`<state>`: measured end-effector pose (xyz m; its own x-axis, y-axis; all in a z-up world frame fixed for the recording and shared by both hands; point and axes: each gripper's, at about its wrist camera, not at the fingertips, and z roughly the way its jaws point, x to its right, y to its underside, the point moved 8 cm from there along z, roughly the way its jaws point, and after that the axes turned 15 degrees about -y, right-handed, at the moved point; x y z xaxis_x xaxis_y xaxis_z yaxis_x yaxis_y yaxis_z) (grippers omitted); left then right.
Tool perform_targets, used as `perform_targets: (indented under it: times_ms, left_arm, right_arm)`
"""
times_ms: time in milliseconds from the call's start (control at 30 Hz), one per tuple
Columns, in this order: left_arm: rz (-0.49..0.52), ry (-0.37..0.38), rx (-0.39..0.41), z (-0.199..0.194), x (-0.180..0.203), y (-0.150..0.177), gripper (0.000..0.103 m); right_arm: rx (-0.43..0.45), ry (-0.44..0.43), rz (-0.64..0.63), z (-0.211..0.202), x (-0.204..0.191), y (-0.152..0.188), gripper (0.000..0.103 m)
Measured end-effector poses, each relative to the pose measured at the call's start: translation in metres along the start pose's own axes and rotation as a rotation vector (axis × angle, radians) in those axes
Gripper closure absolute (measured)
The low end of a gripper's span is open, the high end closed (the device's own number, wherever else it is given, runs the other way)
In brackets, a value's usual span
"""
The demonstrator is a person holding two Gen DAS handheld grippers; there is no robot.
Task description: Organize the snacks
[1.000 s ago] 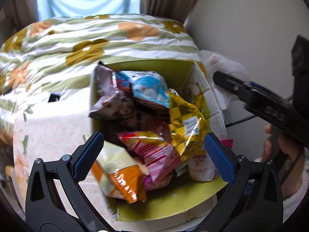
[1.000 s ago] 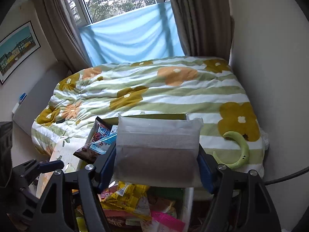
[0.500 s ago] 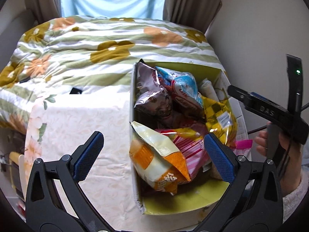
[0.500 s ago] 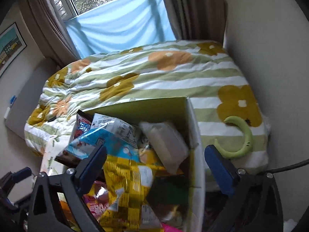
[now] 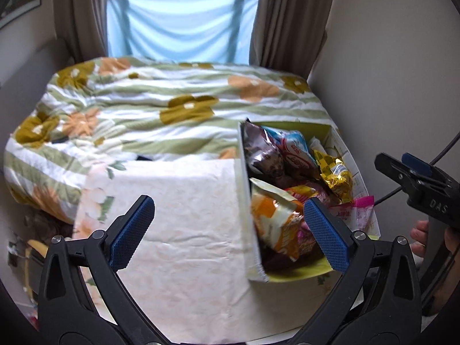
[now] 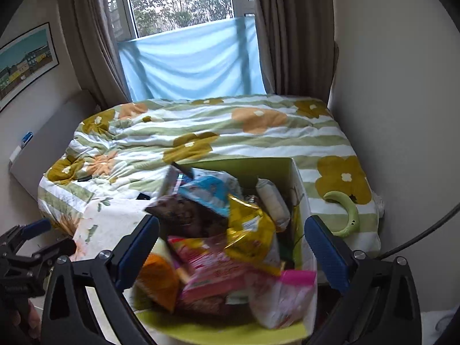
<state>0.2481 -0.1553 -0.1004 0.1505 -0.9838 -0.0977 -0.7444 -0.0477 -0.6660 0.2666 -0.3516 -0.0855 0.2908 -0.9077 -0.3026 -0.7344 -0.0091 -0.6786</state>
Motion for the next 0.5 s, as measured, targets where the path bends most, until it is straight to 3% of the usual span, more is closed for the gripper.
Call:
perform_targets:
  times_ms: [233,500]
  left_arm:
    - [-0.002,-0.039,0.142,-0.069,-0.061,0.021,0.000]
    - [0.008,-0.052,0.188,-0.113,-0.102,0.064,0.000]
  right_arm:
    - [0.074,0.017,-0.034,-0.056,-0.072,0.032,0.002]
    - [0.094,0.038,-0.036,-0.093,-0.127,0.083,0.002]
